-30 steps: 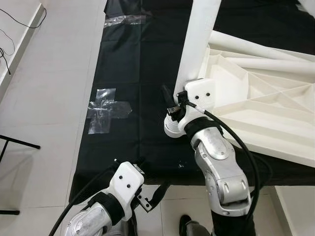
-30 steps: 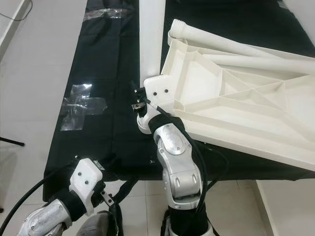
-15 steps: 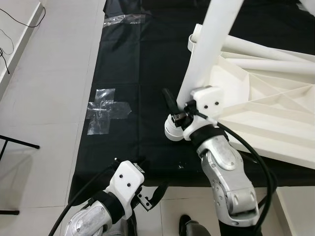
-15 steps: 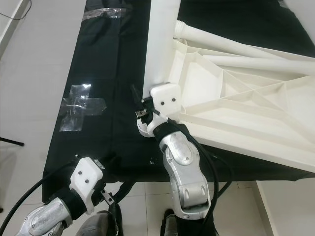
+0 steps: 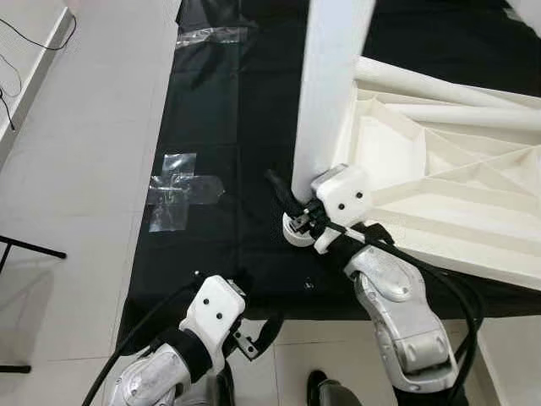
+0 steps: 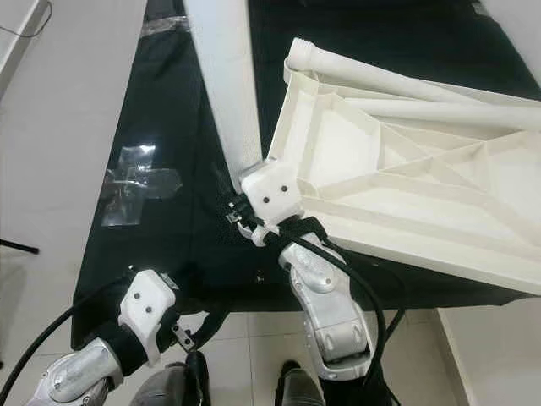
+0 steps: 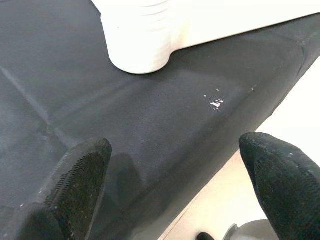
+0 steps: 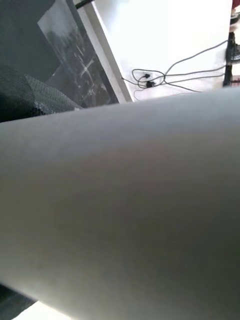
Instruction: Building children table
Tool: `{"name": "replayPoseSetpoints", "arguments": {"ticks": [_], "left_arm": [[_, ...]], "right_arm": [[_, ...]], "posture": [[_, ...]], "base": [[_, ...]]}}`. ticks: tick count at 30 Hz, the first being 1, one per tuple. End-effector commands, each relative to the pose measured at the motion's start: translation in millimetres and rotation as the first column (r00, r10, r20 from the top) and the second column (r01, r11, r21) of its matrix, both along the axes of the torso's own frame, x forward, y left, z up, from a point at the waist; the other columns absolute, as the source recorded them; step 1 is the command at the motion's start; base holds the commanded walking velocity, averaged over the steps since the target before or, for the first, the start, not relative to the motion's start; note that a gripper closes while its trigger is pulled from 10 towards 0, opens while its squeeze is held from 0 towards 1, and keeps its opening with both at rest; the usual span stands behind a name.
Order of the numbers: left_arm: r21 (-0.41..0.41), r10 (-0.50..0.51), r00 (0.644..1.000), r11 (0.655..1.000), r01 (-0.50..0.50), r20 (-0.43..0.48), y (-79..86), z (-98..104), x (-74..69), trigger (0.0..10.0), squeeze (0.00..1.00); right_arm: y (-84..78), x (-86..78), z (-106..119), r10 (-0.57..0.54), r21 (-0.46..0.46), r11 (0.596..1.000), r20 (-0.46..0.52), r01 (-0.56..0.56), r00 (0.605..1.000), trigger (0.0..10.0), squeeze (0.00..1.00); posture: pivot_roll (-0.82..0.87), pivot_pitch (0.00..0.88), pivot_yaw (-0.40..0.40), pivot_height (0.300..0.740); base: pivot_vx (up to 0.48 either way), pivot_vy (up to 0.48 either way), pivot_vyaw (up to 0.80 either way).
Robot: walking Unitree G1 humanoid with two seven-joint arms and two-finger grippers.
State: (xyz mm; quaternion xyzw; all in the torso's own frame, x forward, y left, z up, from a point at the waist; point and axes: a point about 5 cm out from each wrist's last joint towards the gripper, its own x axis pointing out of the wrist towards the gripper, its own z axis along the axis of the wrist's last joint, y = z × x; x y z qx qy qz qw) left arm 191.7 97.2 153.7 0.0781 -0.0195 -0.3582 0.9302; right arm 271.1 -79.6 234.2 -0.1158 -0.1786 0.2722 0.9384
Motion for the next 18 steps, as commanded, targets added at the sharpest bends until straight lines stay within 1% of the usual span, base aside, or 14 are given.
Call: {"name": "replayPoseSetpoints", "arguments": {"ticks": [1,4,8,13,15,17,18], "left_arm": [[-0.009,-0.005,1.000,1.000,0.004,-0.015,-0.9,-3.8,-2.2,10.0,0.00],[-0.009,-0.004,1.000,1.000,0.004,-0.014,-1.1,-4.0,-2.0,10.0,0.00],[-0.011,-0.004,1.000,1.000,0.003,-0.014,-1.4,-4.1,-2.1,10.0,0.00],[-0.012,-0.004,1.000,1.000,0.004,-0.014,-1.5,-4.1,-2.2,10.0,0.00],[-0.013,-0.005,1.000,1.000,0.005,-0.014,-1.5,-4.3,-2.2,10.0,0.00],[-0.013,-0.005,1.000,1.000,0.004,-0.014,-1.5,-4.4,-2.1,10.0,0.00],[-0.013,-0.004,1.000,1.000,0.004,-0.013,-1.4,-4.2,-2.1,10.0,0.00]], "right_arm": [[5.5,2.7,-29.6,0.035,-0.039,0.998,-0.168,-0.042,0.985,10.0,0.00],[4.5,6.4,-28.5,0.028,-0.033,0.999,-0.185,-0.035,0.982,10.0,0.00],[0.3,10.3,-33.2,-0.029,-0.021,0.999,-0.243,0.025,0.970,10.0,0.00],[-1.4,11.1,-36.3,-0.069,0.003,0.997,-0.279,0.073,0.958,10.0,0.00],[-0.3,9.6,-40.9,-0.091,0.014,0.995,-0.312,0.100,0.946,10.0,0.00],[0.0,9.0,-43.0,-0.103,0.015,0.993,-0.324,0.114,0.940,10.0,0.00],[-0.8,8.9,-45.4,-0.129,0.021,0.989,-0.344,0.145,0.930,10.0,0.00]], "posture": [[0.00,0.321,0.003,0.740],[0.00,0.321,0.001,0.740],[0.00,0.322,0.000,0.740],[0.00,0.322,0.000,0.740],[0.00,0.324,0.000,0.740],[0.00,0.324,-0.001,0.740],[0.00,0.324,0.000,0.740]], "base": [[0.000,0.000,0.00],[0.000,0.000,0.00],[0.000,0.000,0.00],[0.000,0.000,0.00],[0.000,0.000,0.00],[0.000,0.000,0.00],[0.000,0.000,0.00]]}}
